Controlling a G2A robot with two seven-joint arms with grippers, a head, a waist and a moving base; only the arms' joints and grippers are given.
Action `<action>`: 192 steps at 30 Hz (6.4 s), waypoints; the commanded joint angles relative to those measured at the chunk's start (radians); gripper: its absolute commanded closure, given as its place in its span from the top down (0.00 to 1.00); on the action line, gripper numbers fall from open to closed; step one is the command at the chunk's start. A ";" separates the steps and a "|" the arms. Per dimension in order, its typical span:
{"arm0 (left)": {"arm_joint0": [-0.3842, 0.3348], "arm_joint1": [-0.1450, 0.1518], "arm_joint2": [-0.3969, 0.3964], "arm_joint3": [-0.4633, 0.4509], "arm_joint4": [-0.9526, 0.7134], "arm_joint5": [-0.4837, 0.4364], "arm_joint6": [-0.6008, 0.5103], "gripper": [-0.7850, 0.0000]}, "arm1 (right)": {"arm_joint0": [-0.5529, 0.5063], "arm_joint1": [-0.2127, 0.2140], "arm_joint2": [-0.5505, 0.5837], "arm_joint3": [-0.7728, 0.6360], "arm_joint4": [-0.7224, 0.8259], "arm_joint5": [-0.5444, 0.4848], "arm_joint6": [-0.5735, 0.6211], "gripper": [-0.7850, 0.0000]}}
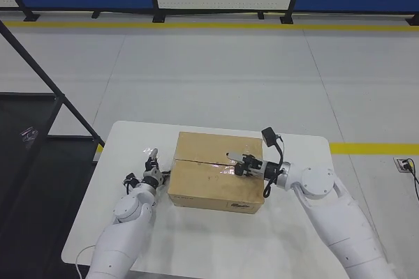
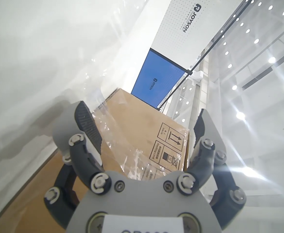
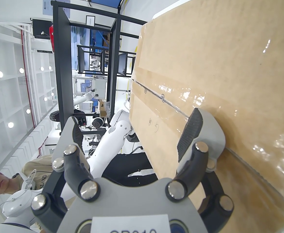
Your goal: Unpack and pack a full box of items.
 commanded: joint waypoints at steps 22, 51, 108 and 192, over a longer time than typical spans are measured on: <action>0.047 0.016 -0.152 -0.151 -0.121 -0.163 0.006 1.00 | -0.036 0.005 0.027 -0.024 0.043 -0.015 -0.053 1.00; 0.244 0.013 -0.172 -0.656 -0.011 -0.188 0.251 1.00 | 0.029 -0.018 -0.018 0.071 0.058 0.026 -0.096 1.00; 0.259 -0.027 0.110 -0.859 0.649 -0.249 0.300 1.00 | -0.189 0.038 0.188 -0.143 0.074 -0.040 -0.118 1.00; 0.099 -0.167 0.400 -0.469 0.851 -0.240 0.314 1.00 | -0.320 0.090 0.300 -0.133 0.164 -0.137 -0.106 1.00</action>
